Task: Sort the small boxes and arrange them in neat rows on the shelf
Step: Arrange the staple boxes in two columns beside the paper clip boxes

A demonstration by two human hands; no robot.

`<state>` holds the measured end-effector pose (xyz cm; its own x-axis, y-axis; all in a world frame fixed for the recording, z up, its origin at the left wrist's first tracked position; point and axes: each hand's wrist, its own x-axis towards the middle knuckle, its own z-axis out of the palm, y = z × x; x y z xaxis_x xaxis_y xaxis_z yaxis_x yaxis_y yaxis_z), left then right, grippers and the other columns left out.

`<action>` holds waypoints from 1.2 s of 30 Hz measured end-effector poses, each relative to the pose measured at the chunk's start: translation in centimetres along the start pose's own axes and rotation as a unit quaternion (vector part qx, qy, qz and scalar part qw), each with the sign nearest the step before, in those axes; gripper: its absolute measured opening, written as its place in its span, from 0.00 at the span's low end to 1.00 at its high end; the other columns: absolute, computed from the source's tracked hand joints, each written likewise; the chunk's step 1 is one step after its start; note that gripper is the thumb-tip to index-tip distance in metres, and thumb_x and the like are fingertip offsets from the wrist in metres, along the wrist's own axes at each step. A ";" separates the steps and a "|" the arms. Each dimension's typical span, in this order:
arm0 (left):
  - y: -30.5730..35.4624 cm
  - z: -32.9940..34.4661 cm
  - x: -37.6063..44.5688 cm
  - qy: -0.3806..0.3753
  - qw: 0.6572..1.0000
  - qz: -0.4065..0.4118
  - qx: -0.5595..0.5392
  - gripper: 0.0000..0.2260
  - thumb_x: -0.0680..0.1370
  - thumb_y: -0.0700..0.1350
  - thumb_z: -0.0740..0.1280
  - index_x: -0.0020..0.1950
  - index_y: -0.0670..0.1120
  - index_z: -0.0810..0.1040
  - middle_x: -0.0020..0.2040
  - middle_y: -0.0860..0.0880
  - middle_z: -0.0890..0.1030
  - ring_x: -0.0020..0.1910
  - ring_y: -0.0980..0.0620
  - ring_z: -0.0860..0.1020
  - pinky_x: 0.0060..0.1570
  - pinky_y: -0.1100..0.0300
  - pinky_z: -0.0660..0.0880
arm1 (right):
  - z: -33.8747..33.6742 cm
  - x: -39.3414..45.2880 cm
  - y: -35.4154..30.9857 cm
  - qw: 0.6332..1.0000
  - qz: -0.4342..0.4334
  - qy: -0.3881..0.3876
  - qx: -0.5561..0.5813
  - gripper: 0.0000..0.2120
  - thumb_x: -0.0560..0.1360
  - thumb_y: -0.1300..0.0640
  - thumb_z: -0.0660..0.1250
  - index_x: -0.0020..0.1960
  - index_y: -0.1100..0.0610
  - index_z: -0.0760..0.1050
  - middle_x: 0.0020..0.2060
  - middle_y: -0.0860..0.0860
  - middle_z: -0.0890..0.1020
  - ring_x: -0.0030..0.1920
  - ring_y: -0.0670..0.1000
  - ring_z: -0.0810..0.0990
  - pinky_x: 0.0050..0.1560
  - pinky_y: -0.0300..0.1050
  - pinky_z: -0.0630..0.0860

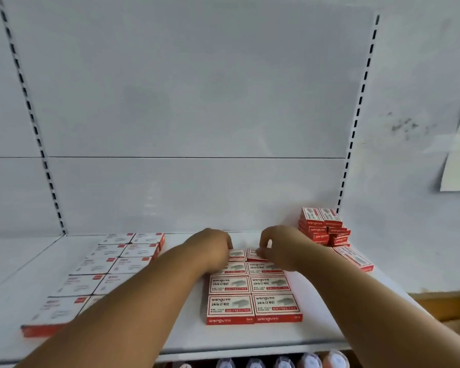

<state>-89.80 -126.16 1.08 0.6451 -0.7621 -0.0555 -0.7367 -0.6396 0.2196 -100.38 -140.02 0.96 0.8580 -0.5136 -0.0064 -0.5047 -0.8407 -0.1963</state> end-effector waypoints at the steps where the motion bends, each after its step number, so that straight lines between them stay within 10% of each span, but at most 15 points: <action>1: -0.1 0.1 0.0 0.003 1.000 0.001 0.005 0.18 0.78 0.40 0.59 0.65 0.53 0.78 0.65 0.49 0.77 0.59 0.48 0.77 0.54 0.58 0.74 | 0.1 0.0 -0.1 1.000 -0.003 -0.001 0.017 0.12 0.78 0.47 0.66 0.55 0.53 0.79 0.53 0.51 0.80 0.49 0.51 0.80 0.49 0.45 0.79; 20: 2.8 -1.1 -1.5 0.111 0.984 0.031 0.136 0.16 0.77 0.41 0.60 0.65 0.47 0.74 0.58 0.45 0.73 0.57 0.43 0.76 0.46 0.55 0.71 | -0.5 -1.5 2.1 0.994 -0.017 0.094 -0.046 0.16 0.77 0.64 0.57 0.60 0.53 0.76 0.55 0.51 0.78 0.53 0.53 0.78 0.54 0.44 0.76; 26: 8.1 -0.4 -1.3 0.096 0.987 0.107 0.076 0.15 0.77 0.41 0.60 0.63 0.49 0.75 0.59 0.47 0.77 0.56 0.44 0.77 0.52 0.54 0.76 | -2.2 -3.6 7.7 0.990 0.027 0.136 0.002 0.09 0.74 0.59 0.60 0.40 0.48 0.75 0.43 0.46 0.79 0.48 0.52 0.79 0.47 0.43 0.75; 36: 17.4 3.0 1.8 0.031 0.991 0.129 0.032 0.18 0.73 0.57 0.70 0.58 0.49 0.76 0.54 0.48 0.81 0.50 0.47 0.79 0.44 0.59 0.72 | -3.3 -5.5 17.1 0.997 0.059 0.026 0.043 0.20 0.70 0.43 0.73 0.59 0.47 0.75 0.53 0.46 0.79 0.50 0.48 0.79 0.52 0.44 0.77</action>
<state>-102.05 -138.99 1.90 0.4424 -0.8952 0.0542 -0.8892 -0.4301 0.1559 -114.05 -152.20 0.91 0.7860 -0.6180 0.0160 -0.5898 -0.7574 -0.2802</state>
